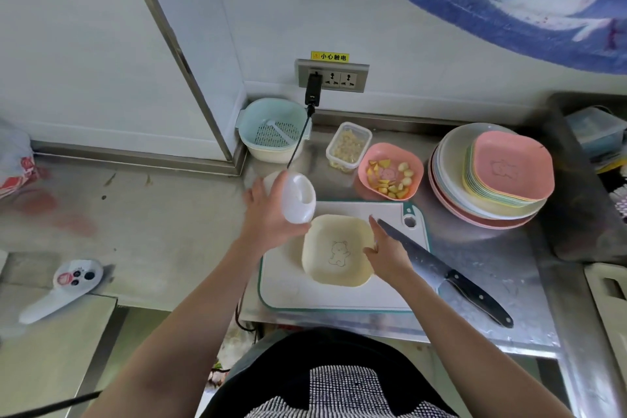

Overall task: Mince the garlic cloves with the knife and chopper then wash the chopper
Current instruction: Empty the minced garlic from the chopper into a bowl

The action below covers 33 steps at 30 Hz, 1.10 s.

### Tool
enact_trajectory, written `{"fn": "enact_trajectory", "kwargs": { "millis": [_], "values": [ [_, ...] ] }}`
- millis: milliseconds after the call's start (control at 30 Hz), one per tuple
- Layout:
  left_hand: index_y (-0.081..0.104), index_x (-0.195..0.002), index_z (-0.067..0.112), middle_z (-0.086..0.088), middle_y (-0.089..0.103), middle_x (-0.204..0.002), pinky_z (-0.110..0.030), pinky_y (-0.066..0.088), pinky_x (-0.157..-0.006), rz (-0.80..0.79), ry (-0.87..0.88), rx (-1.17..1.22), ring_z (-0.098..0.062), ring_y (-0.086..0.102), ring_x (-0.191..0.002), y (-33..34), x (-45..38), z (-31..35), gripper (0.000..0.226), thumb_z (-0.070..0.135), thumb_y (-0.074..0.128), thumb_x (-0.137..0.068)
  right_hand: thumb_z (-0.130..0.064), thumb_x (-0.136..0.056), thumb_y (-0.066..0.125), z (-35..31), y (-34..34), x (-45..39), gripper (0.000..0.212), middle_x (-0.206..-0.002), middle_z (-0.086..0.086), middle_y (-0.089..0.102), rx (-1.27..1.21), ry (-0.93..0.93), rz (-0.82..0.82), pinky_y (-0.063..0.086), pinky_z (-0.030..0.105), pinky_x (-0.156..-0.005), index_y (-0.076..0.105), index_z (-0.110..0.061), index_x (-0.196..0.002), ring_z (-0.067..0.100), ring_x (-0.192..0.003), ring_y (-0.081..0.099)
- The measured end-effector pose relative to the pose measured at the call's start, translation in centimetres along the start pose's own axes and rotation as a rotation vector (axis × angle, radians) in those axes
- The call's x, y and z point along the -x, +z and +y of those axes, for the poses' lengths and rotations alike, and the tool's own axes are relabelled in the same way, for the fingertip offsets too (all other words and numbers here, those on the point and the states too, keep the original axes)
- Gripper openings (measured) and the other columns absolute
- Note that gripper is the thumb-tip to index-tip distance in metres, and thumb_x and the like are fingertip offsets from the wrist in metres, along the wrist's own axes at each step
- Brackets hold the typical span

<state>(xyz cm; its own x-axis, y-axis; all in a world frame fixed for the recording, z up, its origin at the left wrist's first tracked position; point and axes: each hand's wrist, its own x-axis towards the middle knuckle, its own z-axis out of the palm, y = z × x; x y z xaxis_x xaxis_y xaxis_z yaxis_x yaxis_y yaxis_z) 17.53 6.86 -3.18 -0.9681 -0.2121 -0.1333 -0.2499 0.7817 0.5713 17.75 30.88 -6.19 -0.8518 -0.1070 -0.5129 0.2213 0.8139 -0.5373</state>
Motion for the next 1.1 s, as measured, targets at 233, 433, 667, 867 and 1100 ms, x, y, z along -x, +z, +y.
{"fn": "enact_trajectory", "kwargs": {
  "millis": [233,433,667,867,1100],
  "values": [
    [0.016,-0.142,0.045,-0.005,0.028,-0.14,-0.041,0.025,-0.107,0.03,0.14,0.052,-0.033,0.026,-0.131,-0.5,-0.3,2.8,0.112,0.056,0.077,-0.048,-0.036,-0.093,0.06,-4.6,-0.3,0.6,0.063,-0.125,-0.005,0.052,-0.708,-0.131,0.097,0.052,0.031,-0.083,0.027,-0.046,-0.145,0.014,-0.1,0.058],
    [0.015,-0.15,0.037,0.007,0.031,-0.138,-0.02,0.031,-0.101,-0.107,0.181,0.345,-0.011,0.031,-0.127,0.4,1.6,5.9,0.117,0.046,0.081,-0.054,-0.05,-0.093,0.051,-7.3,-3.1,0.8,0.034,-0.132,-0.002,0.056,-1.093,-0.041,-0.141,0.05,0.056,-0.091,0.05,-0.046,-0.126,0.023,-0.115,0.058],
    [0.057,-0.122,0.023,-0.009,0.06,-0.121,-0.061,0.032,-0.099,-0.392,-0.684,1.541,-0.035,0.049,-0.123,-0.3,2.0,5.6,0.056,0.064,0.045,-0.086,-0.045,-0.099,0.033,-6.8,-1.9,2.0,0.046,-0.126,0.01,0.063,-1.485,0.046,-0.215,0.046,0.048,-0.099,0.054,-0.019,-0.131,0.03,-0.117,0.058],
    [0.062,-0.118,0.017,-0.021,0.068,-0.11,-0.062,0.038,-0.096,-0.526,-0.639,1.897,-0.043,0.056,-0.11,0.3,3.3,5.5,0.069,0.066,0.05,-0.072,-0.046,-0.095,0.047,-8.8,-3.1,3.7,0.034,-0.134,-0.003,0.052,-0.762,-0.123,0.188,0.041,0.037,-0.1,0.04,-0.045,-0.128,0.016,-0.117,0.049],
    [0.067,-0.109,0.023,-0.007,0.069,-0.107,-0.041,0.047,-0.083,-0.617,-0.575,1.749,-0.026,0.062,-0.1,0.8,3.4,6.1,0.061,0.069,0.055,-0.072,-0.069,-0.073,0.062,-12.5,-3.7,4.9,0.091,-0.151,0.011,0.018,-0.092,-0.17,-0.024,0.031,0.048,-0.106,0.007,-0.052,-0.144,0.04,-0.136,0.022]
  ]
}}
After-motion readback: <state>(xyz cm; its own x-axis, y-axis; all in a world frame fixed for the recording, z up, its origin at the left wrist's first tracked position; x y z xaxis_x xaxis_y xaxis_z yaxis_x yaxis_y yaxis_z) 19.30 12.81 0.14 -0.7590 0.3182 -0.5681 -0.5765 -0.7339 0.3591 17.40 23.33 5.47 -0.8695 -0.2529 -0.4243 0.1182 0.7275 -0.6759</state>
